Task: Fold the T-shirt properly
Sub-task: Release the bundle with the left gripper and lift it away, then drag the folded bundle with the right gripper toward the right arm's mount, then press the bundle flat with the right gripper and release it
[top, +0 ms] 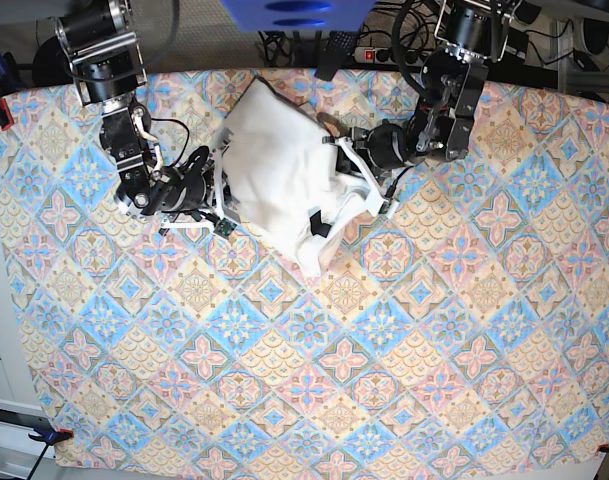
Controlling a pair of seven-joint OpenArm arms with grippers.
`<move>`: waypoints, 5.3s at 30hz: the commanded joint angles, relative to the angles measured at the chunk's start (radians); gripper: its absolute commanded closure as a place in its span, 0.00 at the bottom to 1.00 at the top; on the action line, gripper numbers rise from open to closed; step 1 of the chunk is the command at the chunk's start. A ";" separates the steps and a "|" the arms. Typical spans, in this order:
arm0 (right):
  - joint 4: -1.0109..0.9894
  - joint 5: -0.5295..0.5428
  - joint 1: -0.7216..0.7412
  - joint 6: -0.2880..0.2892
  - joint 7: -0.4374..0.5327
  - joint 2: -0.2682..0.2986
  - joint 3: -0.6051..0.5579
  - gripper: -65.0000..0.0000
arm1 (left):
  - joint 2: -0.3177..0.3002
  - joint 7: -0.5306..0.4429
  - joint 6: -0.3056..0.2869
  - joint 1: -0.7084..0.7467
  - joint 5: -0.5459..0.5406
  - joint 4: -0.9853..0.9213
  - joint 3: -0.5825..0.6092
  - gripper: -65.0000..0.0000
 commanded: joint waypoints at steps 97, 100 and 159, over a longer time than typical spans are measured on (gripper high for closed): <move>-0.208 0.003 0.005 0.003 0.055 0.046 0.127 0.97 | 0.003 -0.073 0.036 0.195 -0.069 0.377 -0.465 0.98; -0.208 0.003 0.005 0.003 0.055 0.080 0.127 0.97 | 0.003 -0.073 0.036 0.196 -0.069 0.379 -0.465 0.98; 0.117 0.003 -0.331 0.003 0.028 0.123 0.515 0.97 | -0.003 -0.073 0.034 0.345 -0.066 0.471 -0.471 0.98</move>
